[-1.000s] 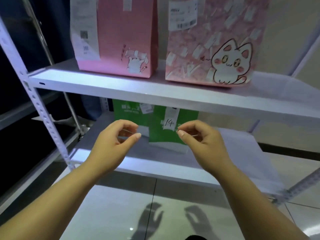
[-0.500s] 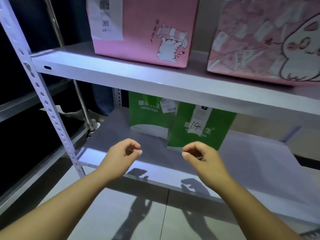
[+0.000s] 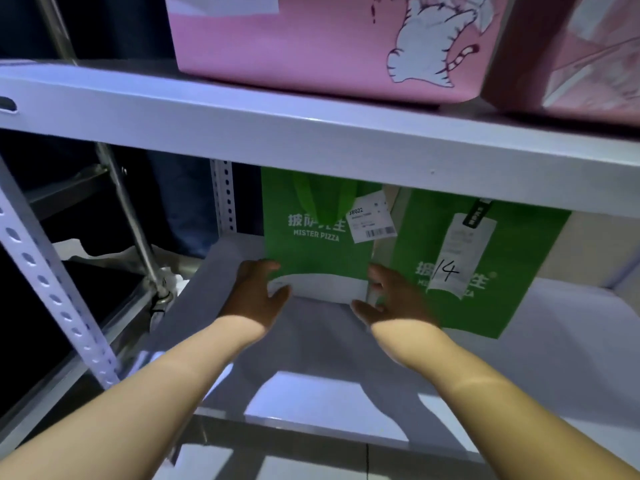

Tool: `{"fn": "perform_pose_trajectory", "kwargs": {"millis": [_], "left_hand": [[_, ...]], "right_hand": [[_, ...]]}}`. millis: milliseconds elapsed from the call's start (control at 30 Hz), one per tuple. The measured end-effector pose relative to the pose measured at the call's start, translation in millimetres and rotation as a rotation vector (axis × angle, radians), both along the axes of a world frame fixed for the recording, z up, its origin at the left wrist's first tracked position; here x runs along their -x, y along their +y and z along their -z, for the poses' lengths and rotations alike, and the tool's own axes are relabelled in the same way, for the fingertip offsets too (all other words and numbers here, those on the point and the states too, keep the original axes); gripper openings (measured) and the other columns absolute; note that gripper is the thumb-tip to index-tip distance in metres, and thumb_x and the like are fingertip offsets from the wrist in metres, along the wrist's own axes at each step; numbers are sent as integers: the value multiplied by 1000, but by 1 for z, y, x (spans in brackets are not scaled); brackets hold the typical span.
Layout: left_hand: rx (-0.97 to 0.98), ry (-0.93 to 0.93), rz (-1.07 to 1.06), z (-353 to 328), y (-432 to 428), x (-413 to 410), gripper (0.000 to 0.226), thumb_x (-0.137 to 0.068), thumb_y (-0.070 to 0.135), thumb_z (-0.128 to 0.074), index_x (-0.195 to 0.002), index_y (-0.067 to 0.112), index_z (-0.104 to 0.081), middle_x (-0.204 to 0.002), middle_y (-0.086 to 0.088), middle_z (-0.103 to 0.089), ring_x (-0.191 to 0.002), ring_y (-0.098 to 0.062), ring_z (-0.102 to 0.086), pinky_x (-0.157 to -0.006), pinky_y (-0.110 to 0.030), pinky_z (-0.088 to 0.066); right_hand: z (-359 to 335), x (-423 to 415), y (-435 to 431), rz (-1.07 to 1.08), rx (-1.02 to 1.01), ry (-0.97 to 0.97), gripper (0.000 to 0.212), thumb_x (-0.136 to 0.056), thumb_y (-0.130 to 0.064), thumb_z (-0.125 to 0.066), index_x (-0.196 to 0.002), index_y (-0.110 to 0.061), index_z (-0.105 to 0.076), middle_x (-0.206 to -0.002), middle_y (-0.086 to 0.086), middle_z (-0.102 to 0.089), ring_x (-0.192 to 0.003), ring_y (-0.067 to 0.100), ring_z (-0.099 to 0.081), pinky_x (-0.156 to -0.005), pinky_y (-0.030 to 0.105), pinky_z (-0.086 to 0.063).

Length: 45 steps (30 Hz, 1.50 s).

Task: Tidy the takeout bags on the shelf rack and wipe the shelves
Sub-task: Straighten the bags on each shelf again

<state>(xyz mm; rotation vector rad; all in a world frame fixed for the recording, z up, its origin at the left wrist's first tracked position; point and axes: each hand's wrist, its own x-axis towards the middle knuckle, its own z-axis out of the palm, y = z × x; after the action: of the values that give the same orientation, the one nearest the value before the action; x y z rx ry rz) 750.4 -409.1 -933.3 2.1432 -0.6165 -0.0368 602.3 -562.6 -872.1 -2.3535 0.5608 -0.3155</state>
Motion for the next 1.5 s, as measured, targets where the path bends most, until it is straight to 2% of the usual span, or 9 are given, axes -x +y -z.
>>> {"fn": "perform_pose_trajectory", "kwargs": {"millis": [267, 500, 733, 900, 1033, 1133, 1267, 1400, 1500], "left_hand": [[-99, -53, 58, 20, 1, -62, 39, -87, 22, -61, -124, 32, -53, -150, -14, -17, -139, -28, -19, -109, -32, -22], [88, 80, 162, 21, -12, -71, 32, -87, 17, -62, -118, 20, -56, -112, 2, -52, -99, -11, -50, -79, -22, -36], [287, 223, 156, 23, 5, -68, 28, -84, 9, -64, -104, 25, -53, -112, -12, -63, -104, -27, -60, -96, -51, -45], [391, 230, 66, 26, 25, -46, 38, -84, 1, -61, -94, 34, -46, -100, 3, -64, -103, -26, -61, -94, -49, -47], [481, 219, -33, 27, 38, -26, 37, -84, -6, -58, -109, 13, -39, -110, -11, -57, -107, -33, -57, -95, -53, -45], [485, 210, -53, 28, 51, -10, 47, -84, -10, -57, -124, 3, -36, -118, -14, -56, -113, -34, -55, -97, -49, -44], [397, 202, 5, 25, 65, 5, 46, -87, 1, -58, -128, 17, -45, -122, -2, -61, -114, -20, -56, -99, -41, -44], [320, 133, 3, 24, 69, 14, 44, -87, 7, -60, -125, 26, -49, -114, 9, -63, -101, -5, -59, -78, -11, -42], [306, 129, -37, 23, 67, 15, 45, -86, 8, -62, -126, 23, -48, -113, 6, -64, -94, -4, -60, -75, -11, -43]], "right_hand": [[26, -44, 7, 40, 132, 110, 74, -86, -39, -61, -144, -15, -22, -154, 6, 7, -144, 29, -4, -115, 36, -12], [33, -66, -3, 107, -31, 76, 69, -79, -30, -70, -136, -10, -38, -137, 9, -33, -122, 28, -41, -107, 40, -36], [39, -54, 2, 104, -62, 4, 55, -83, -26, -67, -130, -11, -42, -128, 3, -43, -111, 15, -43, -93, 25, -35], [45, -42, 19, 118, -124, -8, 39, -84, -27, -66, -115, -21, -43, -109, -2, -47, -99, 15, -47, -78, 24, -35], [51, -32, 30, 121, -209, -46, 35, -82, -21, -69, -105, -26, -43, -107, -3, -48, -99, 17, -50, -80, 27, -40], [54, -22, 34, 107, -267, -44, 36, -82, -19, -69, -106, -27, -43, -109, 2, -48, -99, 22, -54, -78, 32, -49], [59, -6, 35, 46, -261, -74, 33, -85, -21, -65, -106, -30, -42, -112, 15, -56, -90, 19, -60, -49, 17, -46], [61, -1, 32, 37, -273, -99, 30, -86, -18, -62, -103, -31, -42, -112, 20, -58, -98, 27, -60, -57, 27, -52], [60, 0, 28, 27, -306, -110, 33, -86, -17, -63, -106, -32, -42, -110, 9, -59, -104, 25, -59, -66, 35, -54]]}}
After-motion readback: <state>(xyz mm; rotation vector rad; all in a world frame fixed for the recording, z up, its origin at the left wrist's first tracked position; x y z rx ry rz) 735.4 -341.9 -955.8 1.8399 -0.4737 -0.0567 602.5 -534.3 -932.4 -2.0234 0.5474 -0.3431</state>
